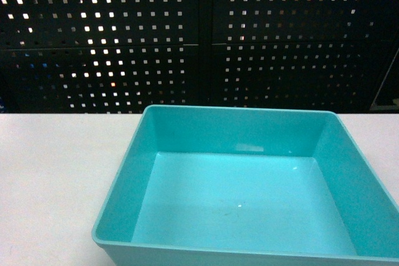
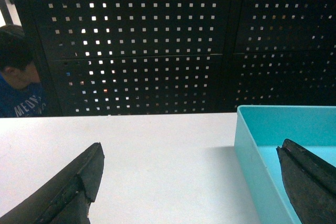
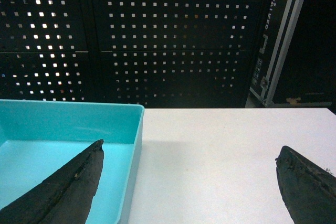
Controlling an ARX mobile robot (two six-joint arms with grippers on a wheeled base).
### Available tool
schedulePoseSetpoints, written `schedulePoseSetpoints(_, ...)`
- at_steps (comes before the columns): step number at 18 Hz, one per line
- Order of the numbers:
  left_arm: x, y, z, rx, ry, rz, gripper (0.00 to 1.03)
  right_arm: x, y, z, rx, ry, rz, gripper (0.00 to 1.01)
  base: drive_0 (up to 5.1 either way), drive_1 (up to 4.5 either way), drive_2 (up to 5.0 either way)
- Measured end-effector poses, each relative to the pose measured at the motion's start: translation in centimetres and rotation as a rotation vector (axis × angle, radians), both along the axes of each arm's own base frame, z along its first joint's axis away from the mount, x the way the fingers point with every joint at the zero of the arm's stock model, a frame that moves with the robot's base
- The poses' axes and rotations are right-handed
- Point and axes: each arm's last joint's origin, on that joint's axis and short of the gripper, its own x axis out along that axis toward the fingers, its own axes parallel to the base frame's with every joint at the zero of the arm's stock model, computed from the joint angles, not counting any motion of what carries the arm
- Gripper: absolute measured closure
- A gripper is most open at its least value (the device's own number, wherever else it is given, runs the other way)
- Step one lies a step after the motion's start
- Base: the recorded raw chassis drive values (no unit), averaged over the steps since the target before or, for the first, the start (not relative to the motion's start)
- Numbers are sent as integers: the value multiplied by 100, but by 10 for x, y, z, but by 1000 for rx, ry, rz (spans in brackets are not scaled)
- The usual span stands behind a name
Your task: Stack blue boxes stably on right
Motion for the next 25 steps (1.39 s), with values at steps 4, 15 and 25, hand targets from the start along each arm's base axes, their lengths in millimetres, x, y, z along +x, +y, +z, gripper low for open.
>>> schedulePoseSetpoints(4, 0, 0, 0, 0, 0, 0, 5, 0, 0, 0, 0, 0, 0, 3, 0, 0, 0)
schedulePoseSetpoints(15, 0, 0, 0, 0, 0, 0, 5, 0, 0, 0, 0, 0, 0, 3, 0, 0, 0)
schedulePoseSetpoints(25, 0, 0, 0, 0, 0, 0, 5, 0, 0, 0, 0, 0, 0, 3, 0, 0, 0)
